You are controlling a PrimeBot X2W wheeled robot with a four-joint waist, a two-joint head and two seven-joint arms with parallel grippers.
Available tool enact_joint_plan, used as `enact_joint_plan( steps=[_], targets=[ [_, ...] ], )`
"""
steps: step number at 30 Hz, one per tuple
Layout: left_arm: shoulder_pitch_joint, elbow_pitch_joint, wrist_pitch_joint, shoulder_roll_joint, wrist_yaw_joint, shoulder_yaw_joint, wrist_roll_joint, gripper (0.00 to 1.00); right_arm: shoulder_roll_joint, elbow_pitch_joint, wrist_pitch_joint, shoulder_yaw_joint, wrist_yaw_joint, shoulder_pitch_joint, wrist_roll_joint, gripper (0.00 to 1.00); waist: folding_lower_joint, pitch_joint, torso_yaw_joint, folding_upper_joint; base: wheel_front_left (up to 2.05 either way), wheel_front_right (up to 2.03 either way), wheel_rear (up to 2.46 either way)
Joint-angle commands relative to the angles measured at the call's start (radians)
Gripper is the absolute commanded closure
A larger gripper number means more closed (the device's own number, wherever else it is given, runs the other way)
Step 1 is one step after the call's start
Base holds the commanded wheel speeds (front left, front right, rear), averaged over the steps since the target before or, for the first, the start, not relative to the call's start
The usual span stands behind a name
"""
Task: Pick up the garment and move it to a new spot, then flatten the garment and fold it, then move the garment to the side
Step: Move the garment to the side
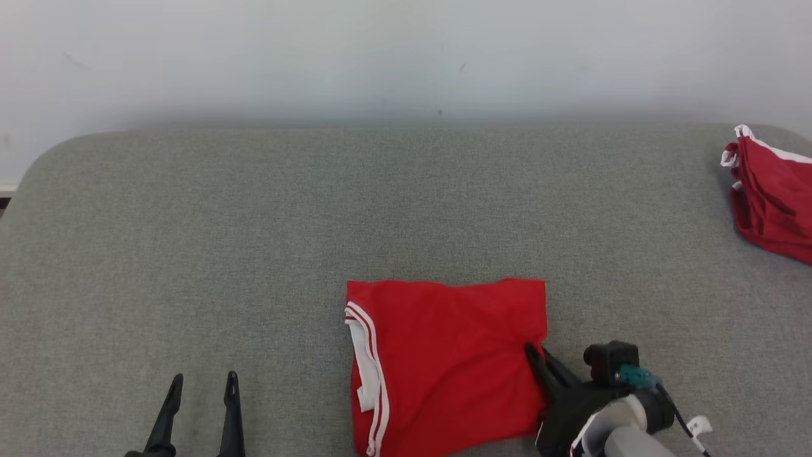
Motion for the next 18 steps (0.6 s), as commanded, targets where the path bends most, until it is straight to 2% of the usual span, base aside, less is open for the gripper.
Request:
enact_joint_plan(
  steps=[1, 8, 18],
  targets=[
    [-0.016, -0.001, -0.003, -0.002, 0.004, 0.002, 0.002, 0.00, -0.012, -0.003, -0.008, 0.001, -0.003, -0.030, 0.004, 1.00, 0.0001, 0.015, -0.006, -0.0001, 0.00, 0.00, 0.00],
    [-0.070, -0.012, -0.003, -0.002, 0.018, -0.018, 0.008, 0.00, -0.110, -0.028, -0.009, 0.046, -0.003, -0.193, 0.011, 1.00, 0.0001, 0.109, -0.027, -0.0001, 0.00, 0.00, 0.00],
    [-0.163, -0.044, -0.003, -0.001, 0.021, -0.024, 0.028, 0.00, -0.324, -0.112, 0.020, 0.101, -0.003, -0.427, 0.031, 1.00, 0.0001, 0.263, -0.107, -0.0001, 0.00, 0.00, 0.00]
  ],
)
